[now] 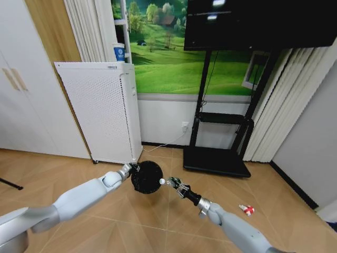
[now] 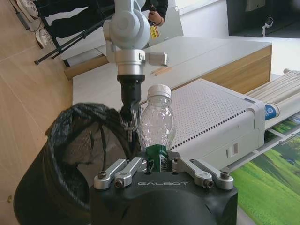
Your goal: Pick up the trash bin and place the garbage on the floor into it.
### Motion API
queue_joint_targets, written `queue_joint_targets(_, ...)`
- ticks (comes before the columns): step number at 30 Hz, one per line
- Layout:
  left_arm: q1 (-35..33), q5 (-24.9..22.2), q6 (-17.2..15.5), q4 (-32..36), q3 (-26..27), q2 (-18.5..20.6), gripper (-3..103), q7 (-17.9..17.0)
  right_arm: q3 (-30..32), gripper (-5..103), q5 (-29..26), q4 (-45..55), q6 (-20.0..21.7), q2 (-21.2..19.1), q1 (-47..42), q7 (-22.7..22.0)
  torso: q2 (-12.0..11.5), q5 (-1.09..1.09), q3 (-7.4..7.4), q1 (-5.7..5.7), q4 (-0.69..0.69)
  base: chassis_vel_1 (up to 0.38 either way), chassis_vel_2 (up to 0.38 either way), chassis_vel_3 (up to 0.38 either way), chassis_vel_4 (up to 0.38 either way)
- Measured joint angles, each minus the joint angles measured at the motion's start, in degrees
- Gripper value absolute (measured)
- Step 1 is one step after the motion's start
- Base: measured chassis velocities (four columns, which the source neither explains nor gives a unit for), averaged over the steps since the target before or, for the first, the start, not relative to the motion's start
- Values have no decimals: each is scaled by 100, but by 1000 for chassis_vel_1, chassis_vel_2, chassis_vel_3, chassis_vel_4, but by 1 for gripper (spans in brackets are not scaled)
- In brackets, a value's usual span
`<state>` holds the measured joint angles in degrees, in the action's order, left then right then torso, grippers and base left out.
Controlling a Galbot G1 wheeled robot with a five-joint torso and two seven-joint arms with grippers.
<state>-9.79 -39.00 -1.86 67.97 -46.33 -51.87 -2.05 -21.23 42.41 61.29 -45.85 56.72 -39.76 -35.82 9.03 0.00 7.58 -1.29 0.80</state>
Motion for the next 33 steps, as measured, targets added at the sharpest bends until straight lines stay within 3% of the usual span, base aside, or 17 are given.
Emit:
queue_joint_targets(8, 349, -103, 118, -430, -381, -719, 6, 10, -9, 19, -72, 10, 0, 81, -9, 3, 0, 1, 0, 0, 1, 0, 0, 0, 0)
queue_joint_targets(28, 395, -552, -103, 168, -788, -948, 6, -377, 66, 16, -211, -391, 5, 286, 25, -92, 0, 0, -1, 0, -1, 0, 0, 0, 0)
queue_joint_targets(33, 384, -588, -117, 236, -789, -940, 6, -415, 73, 29, -329, -421, 8, 261, -22, -105, 0, 1, -1, 0, 0, 0, 0, 0, 0)
